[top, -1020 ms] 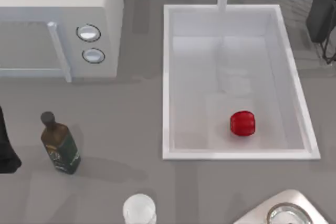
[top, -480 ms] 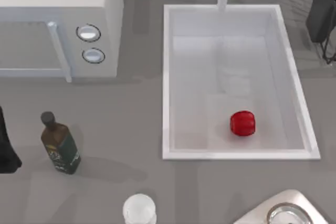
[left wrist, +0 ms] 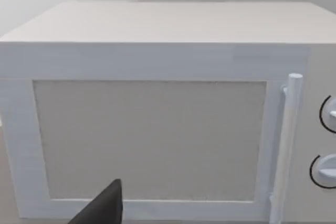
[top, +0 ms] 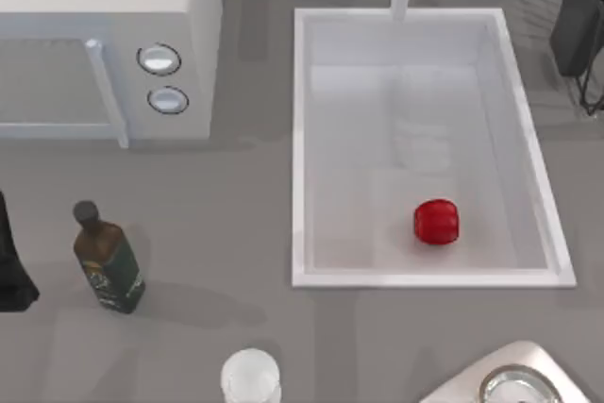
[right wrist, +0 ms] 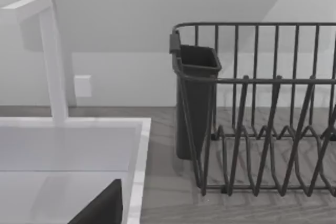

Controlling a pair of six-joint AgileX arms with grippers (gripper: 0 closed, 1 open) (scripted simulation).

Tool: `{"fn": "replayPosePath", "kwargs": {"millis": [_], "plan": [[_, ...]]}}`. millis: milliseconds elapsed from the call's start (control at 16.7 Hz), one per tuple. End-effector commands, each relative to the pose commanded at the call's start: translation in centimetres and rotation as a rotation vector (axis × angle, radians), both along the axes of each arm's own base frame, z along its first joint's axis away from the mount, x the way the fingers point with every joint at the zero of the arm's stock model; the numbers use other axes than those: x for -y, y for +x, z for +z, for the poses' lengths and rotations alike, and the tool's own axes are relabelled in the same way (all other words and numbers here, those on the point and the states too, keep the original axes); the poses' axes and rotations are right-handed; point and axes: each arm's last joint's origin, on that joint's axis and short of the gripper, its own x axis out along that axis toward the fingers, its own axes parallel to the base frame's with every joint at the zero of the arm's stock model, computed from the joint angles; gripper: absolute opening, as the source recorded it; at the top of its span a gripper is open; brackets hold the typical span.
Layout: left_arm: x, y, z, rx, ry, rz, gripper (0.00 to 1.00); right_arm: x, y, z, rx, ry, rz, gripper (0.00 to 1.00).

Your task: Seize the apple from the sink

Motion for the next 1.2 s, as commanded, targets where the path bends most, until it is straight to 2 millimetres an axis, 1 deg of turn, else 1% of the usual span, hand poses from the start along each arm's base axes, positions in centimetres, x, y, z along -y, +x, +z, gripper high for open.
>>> {"fn": "replayPosePath", "kwargs": {"millis": [180,300,480,660,780,960,1080,1200], "plan": [[0.0,0.0,0.0,0.0,0.0,0.0,1.0,0.0,0.0,0.2,-0.007,0.002,0.002,1.0],[0.0,0.0,0.0,0.0,0.0,0.0,1.0,-0.2,0.1,1.1,-0.041,0.014,0.013,1.0],[0.0,0.0,0.0,0.0,0.0,0.0,1.0,-0.5,0.7,3.6,-0.15,0.044,0.042,1.0],[0.0,0.0,0.0,0.0,0.0,0.0,1.0,-1.3,2.5,6.8,-0.32,0.08,0.077,1.0],[0.0,0.0,0.0,0.0,0.0,0.0,1.0,-2.1,4.7,8.9,-0.459,0.101,0.097,1.0],[0.0,0.0,0.0,0.0,0.0,0.0,1.0,-4.0,9.3,11.1,-0.691,0.122,0.116,1.0],[0.0,0.0,0.0,0.0,0.0,0.0,1.0,-5.8,13.0,11.5,-0.85,0.125,0.117,1.0],[0.0,0.0,0.0,0.0,0.0,0.0,1.0,-7.9,16.8,10.9,-1.007,0.119,0.11,1.0]]}}
